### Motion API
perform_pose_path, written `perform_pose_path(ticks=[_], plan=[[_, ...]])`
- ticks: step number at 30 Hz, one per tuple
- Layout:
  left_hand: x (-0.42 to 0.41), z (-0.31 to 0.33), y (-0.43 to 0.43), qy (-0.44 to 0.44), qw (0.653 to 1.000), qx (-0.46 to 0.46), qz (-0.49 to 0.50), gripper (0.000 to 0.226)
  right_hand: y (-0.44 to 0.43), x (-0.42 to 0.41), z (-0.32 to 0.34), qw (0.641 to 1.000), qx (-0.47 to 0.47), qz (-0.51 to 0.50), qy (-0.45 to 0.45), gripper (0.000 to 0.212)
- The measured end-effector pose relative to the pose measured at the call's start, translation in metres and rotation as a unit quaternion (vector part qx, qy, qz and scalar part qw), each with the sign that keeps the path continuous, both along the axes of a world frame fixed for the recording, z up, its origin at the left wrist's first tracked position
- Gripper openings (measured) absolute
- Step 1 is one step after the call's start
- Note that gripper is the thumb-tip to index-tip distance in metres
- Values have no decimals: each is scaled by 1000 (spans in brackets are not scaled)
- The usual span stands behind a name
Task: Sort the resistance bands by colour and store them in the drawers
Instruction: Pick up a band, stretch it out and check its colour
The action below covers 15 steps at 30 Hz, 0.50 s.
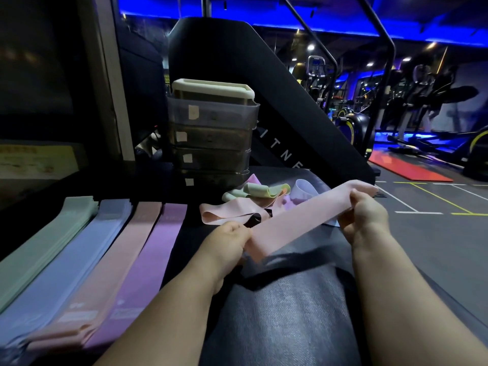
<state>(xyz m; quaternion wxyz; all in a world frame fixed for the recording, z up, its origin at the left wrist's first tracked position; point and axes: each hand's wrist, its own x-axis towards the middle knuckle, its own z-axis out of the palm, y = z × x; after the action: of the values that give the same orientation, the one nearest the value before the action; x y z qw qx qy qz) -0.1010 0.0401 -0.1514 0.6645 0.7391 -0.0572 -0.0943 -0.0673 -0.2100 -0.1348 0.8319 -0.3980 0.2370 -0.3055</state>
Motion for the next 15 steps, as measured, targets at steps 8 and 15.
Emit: perform_pose_path(ticks=[8,15], plan=[[8,-10,1,-33,994,103,28,19,-7,0,1,1000,-7,1,24,12],[13,-11,7,-70,985,128,88,36,-8,0,2,997,-39,-17,64,14]])
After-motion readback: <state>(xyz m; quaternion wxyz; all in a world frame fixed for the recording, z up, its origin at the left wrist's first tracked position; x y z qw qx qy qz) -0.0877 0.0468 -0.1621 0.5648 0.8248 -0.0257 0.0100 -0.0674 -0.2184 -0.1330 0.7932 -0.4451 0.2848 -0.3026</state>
